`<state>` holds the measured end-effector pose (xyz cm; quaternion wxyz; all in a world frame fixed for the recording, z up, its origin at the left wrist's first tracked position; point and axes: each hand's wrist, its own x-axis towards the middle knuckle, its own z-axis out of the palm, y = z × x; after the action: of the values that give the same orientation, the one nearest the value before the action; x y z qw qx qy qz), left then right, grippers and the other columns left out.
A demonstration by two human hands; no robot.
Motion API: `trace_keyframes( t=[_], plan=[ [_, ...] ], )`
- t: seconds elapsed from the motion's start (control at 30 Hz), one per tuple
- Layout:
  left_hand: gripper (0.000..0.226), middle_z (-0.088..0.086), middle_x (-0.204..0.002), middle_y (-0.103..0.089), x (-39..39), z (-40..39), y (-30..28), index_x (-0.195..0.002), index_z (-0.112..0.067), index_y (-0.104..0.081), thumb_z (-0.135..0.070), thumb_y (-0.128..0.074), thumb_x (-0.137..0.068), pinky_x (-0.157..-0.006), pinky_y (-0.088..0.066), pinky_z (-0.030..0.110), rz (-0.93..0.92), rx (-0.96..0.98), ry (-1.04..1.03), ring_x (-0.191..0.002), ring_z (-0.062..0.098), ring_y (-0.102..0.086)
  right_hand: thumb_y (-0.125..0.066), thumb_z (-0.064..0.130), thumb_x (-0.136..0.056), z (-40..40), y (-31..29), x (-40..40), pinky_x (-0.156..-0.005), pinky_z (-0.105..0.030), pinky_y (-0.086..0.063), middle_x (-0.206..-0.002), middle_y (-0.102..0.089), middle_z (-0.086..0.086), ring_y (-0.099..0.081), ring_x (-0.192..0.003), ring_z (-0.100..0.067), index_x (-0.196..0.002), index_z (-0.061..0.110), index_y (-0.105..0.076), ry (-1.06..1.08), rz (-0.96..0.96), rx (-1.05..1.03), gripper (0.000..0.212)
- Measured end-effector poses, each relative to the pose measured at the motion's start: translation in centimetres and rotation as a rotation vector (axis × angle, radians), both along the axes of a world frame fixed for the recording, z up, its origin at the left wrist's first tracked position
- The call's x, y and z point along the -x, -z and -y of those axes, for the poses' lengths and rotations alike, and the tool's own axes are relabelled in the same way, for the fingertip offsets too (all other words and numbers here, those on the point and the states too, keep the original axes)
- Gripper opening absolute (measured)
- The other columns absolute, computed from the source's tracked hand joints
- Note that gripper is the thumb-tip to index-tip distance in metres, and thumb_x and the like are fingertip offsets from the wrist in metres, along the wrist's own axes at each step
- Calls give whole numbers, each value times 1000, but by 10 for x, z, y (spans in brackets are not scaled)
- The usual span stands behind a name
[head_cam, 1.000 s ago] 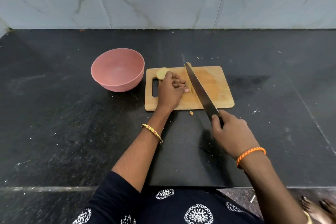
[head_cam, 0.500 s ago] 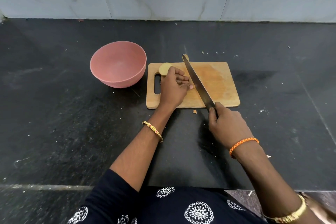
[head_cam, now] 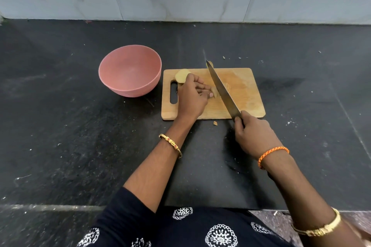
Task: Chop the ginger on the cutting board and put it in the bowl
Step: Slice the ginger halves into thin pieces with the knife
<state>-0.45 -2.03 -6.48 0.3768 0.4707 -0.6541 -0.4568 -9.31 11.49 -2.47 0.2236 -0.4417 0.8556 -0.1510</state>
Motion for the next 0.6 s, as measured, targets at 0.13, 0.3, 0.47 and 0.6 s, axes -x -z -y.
trace_keyframes(
  t=[0.13,0.3,0.47,0.6],
  plan=[
    [30,6,-90,-67,-1,0,-3,-99,-6,-55,6,-69,-76,-62,-46,3,27,5,23,-76,2,-63,-35,28,-98,-2,-1,2,-67,-39,-49,-66,-48,-8,-54,-69,-35,-79,13,-43,-3,17,19,26],
    [41,2,-108,-59,-6,-4,-8,-120,-11,-57,-3,-67,-81,-76,-46,6,198,94,121,-86,4,-56,-36,29,-98,-7,-1,6,-68,-41,-52,-72,-57,-13,-58,-71,-36,-86,10,-50,4,45,30,26],
    [36,1,-115,-53,-3,-1,-14,-120,-12,-61,-19,-66,-85,-86,-38,19,419,166,215,-100,10,-51,-37,29,-99,-8,-1,15,-59,-30,-40,-69,-56,-9,-54,-64,-26,-88,9,-53,-16,96,26,27],
    [38,3,-110,-55,1,-1,-11,-114,-12,-63,-30,-70,-81,-84,-45,25,433,212,186,-96,14,-54,-36,31,-99,-10,0,12,-61,-31,-43,-73,-59,-13,-56,-69,-28,-91,9,-54,26,150,58,29]
  ],
)
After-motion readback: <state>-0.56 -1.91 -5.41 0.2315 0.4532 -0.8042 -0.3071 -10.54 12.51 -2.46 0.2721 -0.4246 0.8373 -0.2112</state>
